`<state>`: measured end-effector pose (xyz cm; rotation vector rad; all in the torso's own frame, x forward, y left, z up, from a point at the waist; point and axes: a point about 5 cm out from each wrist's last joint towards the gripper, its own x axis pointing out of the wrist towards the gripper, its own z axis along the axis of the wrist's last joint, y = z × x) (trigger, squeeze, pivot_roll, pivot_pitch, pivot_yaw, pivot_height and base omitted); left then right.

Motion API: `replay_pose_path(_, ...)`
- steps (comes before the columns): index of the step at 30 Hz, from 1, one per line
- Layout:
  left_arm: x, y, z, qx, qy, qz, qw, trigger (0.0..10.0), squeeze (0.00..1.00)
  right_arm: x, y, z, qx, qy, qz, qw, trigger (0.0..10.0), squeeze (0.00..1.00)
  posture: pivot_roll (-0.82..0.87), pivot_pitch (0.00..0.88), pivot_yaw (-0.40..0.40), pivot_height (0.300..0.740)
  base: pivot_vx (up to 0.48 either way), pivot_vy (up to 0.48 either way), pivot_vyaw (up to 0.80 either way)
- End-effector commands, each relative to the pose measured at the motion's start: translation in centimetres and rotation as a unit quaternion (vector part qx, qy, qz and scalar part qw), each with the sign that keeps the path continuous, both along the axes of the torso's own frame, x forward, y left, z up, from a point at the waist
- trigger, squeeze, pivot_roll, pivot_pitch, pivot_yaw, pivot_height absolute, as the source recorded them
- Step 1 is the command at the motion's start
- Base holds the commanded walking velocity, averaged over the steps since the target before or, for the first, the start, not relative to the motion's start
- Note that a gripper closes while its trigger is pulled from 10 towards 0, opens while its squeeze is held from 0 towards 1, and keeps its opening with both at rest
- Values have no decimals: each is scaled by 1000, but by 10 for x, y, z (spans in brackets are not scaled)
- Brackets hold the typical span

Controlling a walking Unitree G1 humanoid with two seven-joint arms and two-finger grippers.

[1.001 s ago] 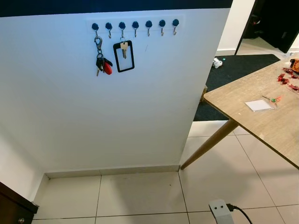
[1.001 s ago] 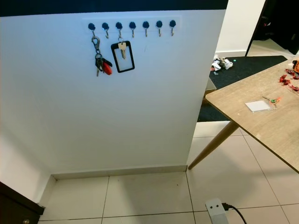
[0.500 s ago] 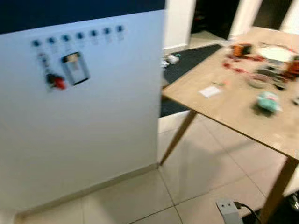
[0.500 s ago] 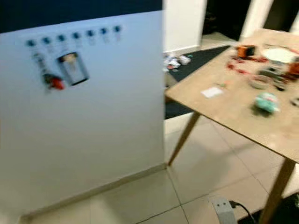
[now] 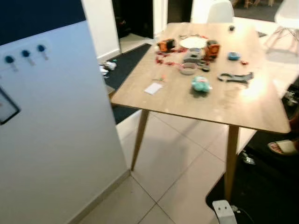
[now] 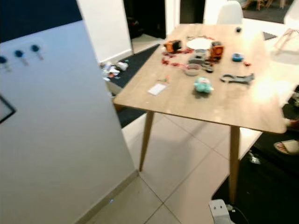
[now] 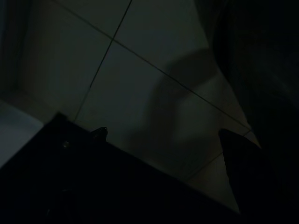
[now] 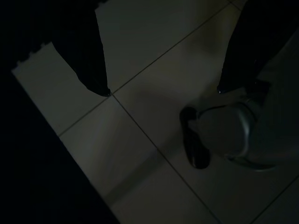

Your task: Hang keys on a hook

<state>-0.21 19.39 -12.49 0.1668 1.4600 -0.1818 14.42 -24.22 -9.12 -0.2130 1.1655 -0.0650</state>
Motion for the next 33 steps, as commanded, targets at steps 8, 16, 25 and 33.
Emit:
replay_pose_path(8,26,16,4,1,-55,7,998,10000,0,-6,12,-5,9,16,17,1000,10000,0,-105,0,105,740,0,0,-800)
replay_pose_path(16,26,23,6,9,-55,-2,998,10000,0,-5,17,-6,13,16,26,999,10000,0,-105,0,112,740,0,0,-800)
replay_pose_path(25,27,27,7,17,-59,-19,998,10000,0,-4,21,-7,16,18,35,999,10000,0,-114,0,112,740,0,0,-800)
replay_pose_path(33,29,29,7,25,-68,-29,997,10000,0,-4,20,-6,14,19,38,999,10000,0,-121,0,107,740,0,0,-800)
